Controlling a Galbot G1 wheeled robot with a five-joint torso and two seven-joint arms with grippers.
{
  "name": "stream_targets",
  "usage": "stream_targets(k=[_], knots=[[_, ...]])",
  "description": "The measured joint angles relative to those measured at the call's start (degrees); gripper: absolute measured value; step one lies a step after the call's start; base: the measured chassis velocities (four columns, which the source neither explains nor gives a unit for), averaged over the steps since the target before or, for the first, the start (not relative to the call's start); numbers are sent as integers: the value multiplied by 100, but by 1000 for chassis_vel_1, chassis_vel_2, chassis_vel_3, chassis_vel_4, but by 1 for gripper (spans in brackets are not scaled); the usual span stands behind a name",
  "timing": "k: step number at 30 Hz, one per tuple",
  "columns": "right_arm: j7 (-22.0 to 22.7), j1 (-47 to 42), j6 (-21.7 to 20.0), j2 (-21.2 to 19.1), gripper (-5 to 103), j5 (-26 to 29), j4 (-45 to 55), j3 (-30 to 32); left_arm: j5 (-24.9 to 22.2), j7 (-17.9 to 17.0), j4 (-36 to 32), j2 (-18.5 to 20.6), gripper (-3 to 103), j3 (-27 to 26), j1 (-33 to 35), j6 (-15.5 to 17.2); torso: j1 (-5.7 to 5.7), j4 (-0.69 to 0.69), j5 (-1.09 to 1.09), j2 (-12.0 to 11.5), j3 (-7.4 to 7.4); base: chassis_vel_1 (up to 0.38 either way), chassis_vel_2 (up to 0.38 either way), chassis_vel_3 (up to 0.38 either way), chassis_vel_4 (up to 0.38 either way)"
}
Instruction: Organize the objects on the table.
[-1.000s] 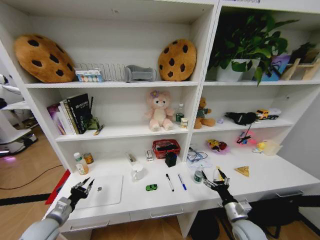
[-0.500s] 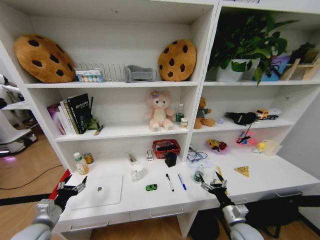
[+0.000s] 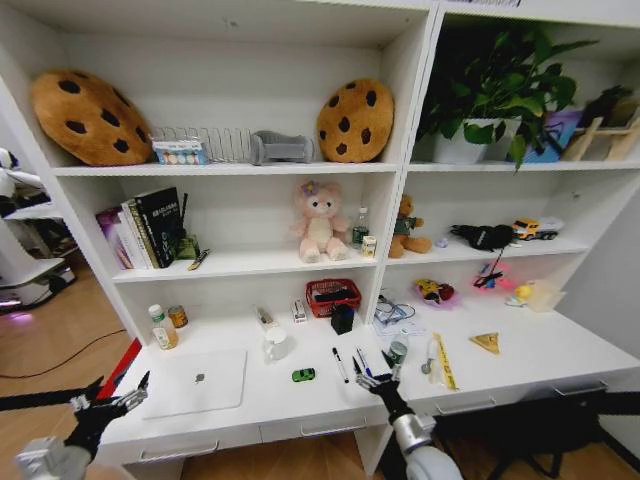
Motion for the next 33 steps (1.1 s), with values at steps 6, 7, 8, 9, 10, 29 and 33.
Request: stream_targets(k=[6, 7, 8, 9, 10, 29, 33], knots=[[25, 305, 2, 139, 100, -240, -399, -577, 293, 23, 1, -219, 100, 192, -17, -58, 0, -2, -2, 0, 0, 0, 0, 0, 0], [37, 360, -3, 149, 100, -267, -464, -654, 353, 29, -3, -256, 100, 255, -33, -57, 0, -1, -1, 0, 0, 0, 0, 0, 0], [37, 360, -3, 149, 100, -267, -464, -654, 353, 29, -3, -256, 100, 255, -33, -57, 0, -1, -1, 0, 0, 0, 0, 0, 0], [46, 416, -11, 151, 100, -289, -535, -731, 403, 32, -4, -291, 100, 320, -55, -57, 0, -2, -2, 0, 0, 0, 0, 0, 0], [51, 455, -13, 147, 100, -306, -591, -784, 425, 34, -6, -307, 100, 361, -69, -55, 0, -2, -1, 0, 0, 0, 0, 0, 0], [288, 1365, -76, 489, 100, -500, -1522, -1739, 440, 145, 158, -258, 100, 462, -10, -263, 0, 0, -1, 0, 0, 0, 0, 0, 0], [325, 1495, -87, 513, 100, -500, -1618, -1811, 395, 167, 220, -220, 100, 421, 6, -324, 0, -1, -1, 0, 0, 0, 0, 0, 0]])
